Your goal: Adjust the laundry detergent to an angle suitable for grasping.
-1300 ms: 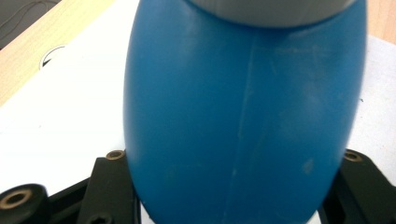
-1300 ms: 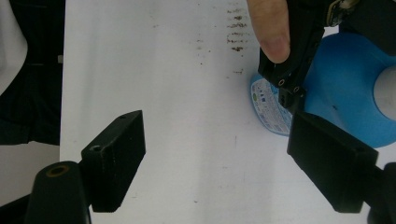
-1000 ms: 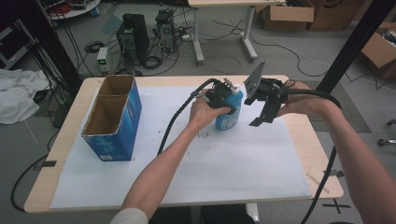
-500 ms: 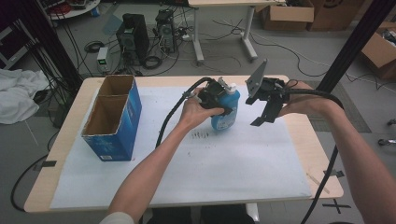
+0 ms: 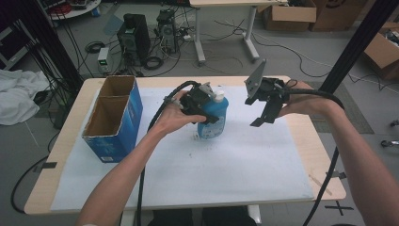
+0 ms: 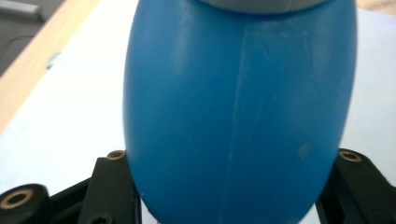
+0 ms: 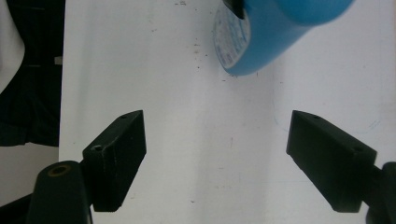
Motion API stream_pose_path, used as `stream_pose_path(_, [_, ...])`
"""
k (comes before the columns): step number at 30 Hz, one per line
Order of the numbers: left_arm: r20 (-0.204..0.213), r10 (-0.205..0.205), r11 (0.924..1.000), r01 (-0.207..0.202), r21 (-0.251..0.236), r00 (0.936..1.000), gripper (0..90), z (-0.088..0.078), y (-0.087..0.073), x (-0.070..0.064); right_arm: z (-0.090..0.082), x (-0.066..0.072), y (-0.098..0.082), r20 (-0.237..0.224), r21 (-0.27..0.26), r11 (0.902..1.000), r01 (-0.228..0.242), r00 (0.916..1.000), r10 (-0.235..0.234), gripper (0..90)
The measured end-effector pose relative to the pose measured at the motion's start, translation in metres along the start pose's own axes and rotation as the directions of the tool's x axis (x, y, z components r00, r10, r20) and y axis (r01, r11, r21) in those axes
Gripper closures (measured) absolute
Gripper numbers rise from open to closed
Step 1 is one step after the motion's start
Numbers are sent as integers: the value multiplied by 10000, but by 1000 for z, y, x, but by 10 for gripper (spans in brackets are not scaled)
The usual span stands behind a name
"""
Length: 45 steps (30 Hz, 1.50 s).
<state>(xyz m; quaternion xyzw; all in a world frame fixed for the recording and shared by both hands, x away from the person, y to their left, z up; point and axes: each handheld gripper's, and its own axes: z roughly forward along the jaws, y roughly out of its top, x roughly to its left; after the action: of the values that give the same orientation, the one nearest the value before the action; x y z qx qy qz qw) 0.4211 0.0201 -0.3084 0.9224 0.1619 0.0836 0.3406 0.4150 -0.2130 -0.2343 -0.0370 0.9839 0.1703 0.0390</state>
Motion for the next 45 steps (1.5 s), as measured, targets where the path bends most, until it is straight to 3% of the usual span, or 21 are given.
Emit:
stream_pose_path(6, [809,455,9990,-452,-56,9957,443,-3,-20,-1,5,0,3,-78,117,9999,48,10000,-47,198])
stream_pose_path(14, [1706,1178,9926,-1211,88,9783,442,-5,-36,-9,7,0,4,-73,185,9998,35,10000,-34,198])
stream_pose_path(15, [1706,1178,9926,-1211,88,9783,442,-5,-36,-9,7,0,4,-73,185,9998,35,10000,-34,198])
stream_pose_path(18, [2055,1418,9894,-1453,22,9683,442,-5,-41,-12,8,0,6,-68,248,9996,95,9999,-93,198])
stream_pose_path(19, [2055,1418,9894,-1453,22,9683,442,-5,-41,-12,8,0,6,-68,248,9996,95,9999,-93,198])
stream_pose_path(20, [2305,1477,9886,-1508,-39,9618,442,-6,-43,-13,9,0,6,-67,248,9996,142,9999,-141,198])
stream_pose_path(29, [2461,1843,9819,-1891,-42,9516,442,-2,-49,-16,11,0,5,-80,284,9995,105,9999,-102,199])
stream_pose_path(33, [2766,2028,9788,-2028,-290,9393,441,0,-53,-15,11,0,4,-87,299,9995,75,9999,-72,200])
stream_pose_path(36, [2873,2112,9768,-2127,-262,9343,440,1,-53,-15,12,1,4,-75,302,9995,51,10000,-49,200])
stream_pose_path(45, [2762,2206,9748,-2210,-300,9354,435,0,-56,-17,12,1,5,-82,309,9995,89,9999,-87,201])
